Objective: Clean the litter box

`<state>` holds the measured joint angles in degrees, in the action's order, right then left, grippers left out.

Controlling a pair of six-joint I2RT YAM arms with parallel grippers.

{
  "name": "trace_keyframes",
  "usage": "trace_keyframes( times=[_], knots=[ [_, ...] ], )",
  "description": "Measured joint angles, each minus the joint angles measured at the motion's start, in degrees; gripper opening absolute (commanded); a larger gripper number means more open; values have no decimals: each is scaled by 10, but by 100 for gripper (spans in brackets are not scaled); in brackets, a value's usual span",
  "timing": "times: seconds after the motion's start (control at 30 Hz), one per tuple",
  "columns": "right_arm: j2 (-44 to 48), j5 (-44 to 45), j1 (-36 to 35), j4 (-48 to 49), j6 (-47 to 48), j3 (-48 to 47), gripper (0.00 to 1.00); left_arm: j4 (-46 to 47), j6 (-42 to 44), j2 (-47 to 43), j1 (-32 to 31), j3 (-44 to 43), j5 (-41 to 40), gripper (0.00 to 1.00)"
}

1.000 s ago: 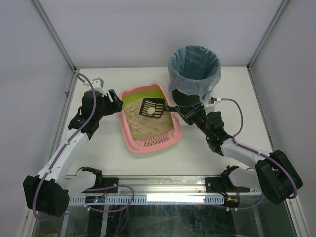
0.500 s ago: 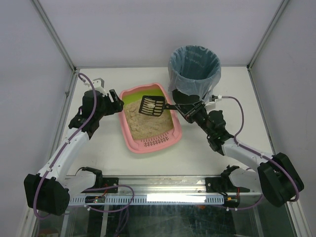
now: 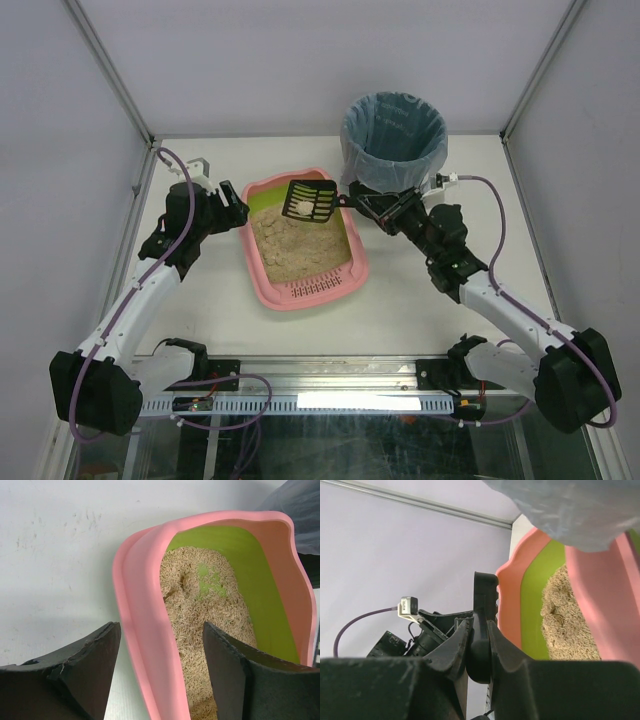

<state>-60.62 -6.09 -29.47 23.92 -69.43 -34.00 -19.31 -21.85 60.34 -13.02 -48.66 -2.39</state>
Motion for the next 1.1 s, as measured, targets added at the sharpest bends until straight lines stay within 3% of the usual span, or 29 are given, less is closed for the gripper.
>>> trace_keyframes(
  times=[0.37,0.63,0.87,1.1],
  knots=[
    [-10,-8,13,-110,24,-141,0,0,0,0,0,0,0,68],
    [-16,33,73,-195,74,-283,0,0,0,0,4,0,0,68],
    [-16,93,146,-250,161,-354,0,0,0,0,8,0,0,68],
    [-19,171,176,-269,277,-363,0,0,0,0,15,0,9,68]
  ],
)
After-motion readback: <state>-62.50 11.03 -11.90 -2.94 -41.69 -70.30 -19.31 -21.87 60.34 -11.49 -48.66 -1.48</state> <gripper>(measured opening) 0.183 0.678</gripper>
